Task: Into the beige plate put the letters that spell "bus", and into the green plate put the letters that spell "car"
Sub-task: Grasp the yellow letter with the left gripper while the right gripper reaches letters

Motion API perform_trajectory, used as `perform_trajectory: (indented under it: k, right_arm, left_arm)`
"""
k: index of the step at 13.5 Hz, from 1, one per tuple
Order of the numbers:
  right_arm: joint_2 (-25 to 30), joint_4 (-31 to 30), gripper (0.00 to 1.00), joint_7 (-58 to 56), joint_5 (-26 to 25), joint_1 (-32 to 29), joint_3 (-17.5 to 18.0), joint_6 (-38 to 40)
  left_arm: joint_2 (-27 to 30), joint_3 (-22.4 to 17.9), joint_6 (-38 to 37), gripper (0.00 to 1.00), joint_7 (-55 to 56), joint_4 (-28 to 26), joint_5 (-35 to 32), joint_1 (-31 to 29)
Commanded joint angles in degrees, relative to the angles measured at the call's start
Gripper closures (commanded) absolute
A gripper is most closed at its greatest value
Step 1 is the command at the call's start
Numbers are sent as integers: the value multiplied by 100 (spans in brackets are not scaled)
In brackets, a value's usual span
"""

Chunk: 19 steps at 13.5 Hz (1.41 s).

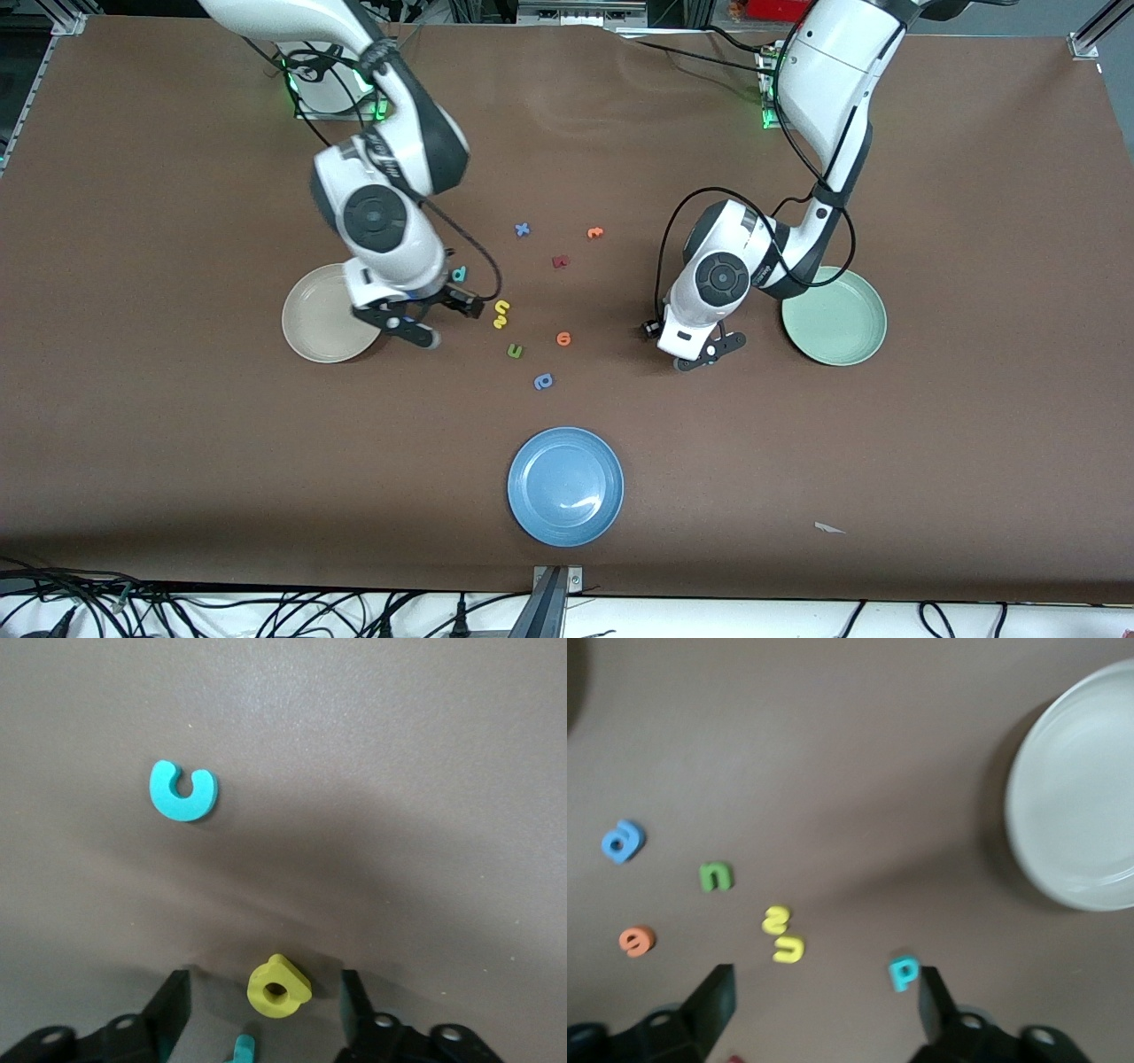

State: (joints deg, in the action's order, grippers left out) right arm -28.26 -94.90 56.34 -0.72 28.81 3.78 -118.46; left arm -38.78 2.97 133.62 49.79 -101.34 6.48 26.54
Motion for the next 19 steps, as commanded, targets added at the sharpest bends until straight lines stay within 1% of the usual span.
perform_trajectory:
  k: [1,2,4,5,7,9,12,15,18,19]
  right_arm:
    - [-433,41,35,708,2,309,-52,-605]
    - [-617,50,35,938,-33,396,-61,-825]
    - [-768,42,35,1211,-42,406,-87,-924]
    - [-804,41,35,1474,-77,389,-105,-942]
    - [-839,68,35,1564,-60,353,-105,-951]
    - [-996,85,35,1669,-51,362,-105,-1326]
    - [-1129,94,36,1714,-59,345,-105,-1538]
    - [-1296,94,41,1890,-51,380,-105,-1785]
    - [-1375,94,46,1916,-59,415,-105,-1847]
    - [-1427,85,50,1916,-68,424,-105,-1952]
  left_arm:
    - [-68,-33,-3,33,171,88,-200,35]
    - [-68,-25,-3,37,215,88,-191,44]
    - [-86,-25,-3,44,268,96,-183,35]
    - [-86,-25,-3,45,268,97,-182,35]
    - [-95,-25,-3,47,268,88,-182,35]
    - [-112,-25,-3,49,277,88,-174,35]
    - [-148,-25,-3,55,277,97,-174,35]
    - [-182,-25,-3,59,268,97,-182,35]
    - [-235,-25,6,59,268,105,-191,44]
    - [-253,-33,6,63,268,105,-191,44]
